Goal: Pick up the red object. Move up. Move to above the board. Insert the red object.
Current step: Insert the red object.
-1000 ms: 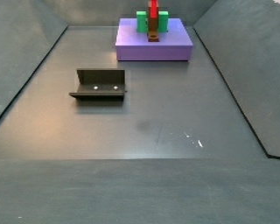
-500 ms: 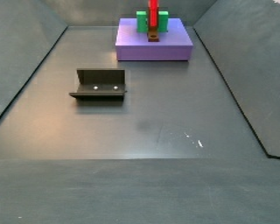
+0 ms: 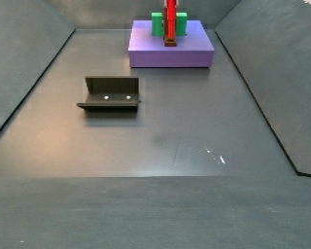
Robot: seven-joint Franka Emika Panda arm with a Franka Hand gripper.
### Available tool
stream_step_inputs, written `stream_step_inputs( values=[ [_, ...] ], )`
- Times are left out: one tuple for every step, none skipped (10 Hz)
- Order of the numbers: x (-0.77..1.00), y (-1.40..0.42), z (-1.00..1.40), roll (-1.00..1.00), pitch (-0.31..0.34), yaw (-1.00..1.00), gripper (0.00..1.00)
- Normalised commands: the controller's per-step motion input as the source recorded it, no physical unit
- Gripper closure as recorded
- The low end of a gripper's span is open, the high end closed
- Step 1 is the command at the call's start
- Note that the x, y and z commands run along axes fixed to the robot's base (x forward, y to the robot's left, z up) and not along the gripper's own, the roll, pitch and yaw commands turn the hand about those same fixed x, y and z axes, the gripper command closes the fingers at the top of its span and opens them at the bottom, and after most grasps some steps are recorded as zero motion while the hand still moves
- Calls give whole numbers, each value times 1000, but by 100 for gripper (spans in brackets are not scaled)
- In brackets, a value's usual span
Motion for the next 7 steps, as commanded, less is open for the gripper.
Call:
stream_step_inputs(
  values=[
    [160,-63,-183,9,-6,0,100],
    [189,-86,-134,0,0,0,100],
    [171,-40,-157,10,0,0,100],
    [54,0,-211,64,0,0,100],
    [-3,0,-206,116,0,0,100],
    [-146,40,-211,129,0,0,100],
    [-206,11,-129,44,0,-23,100]
  ],
)
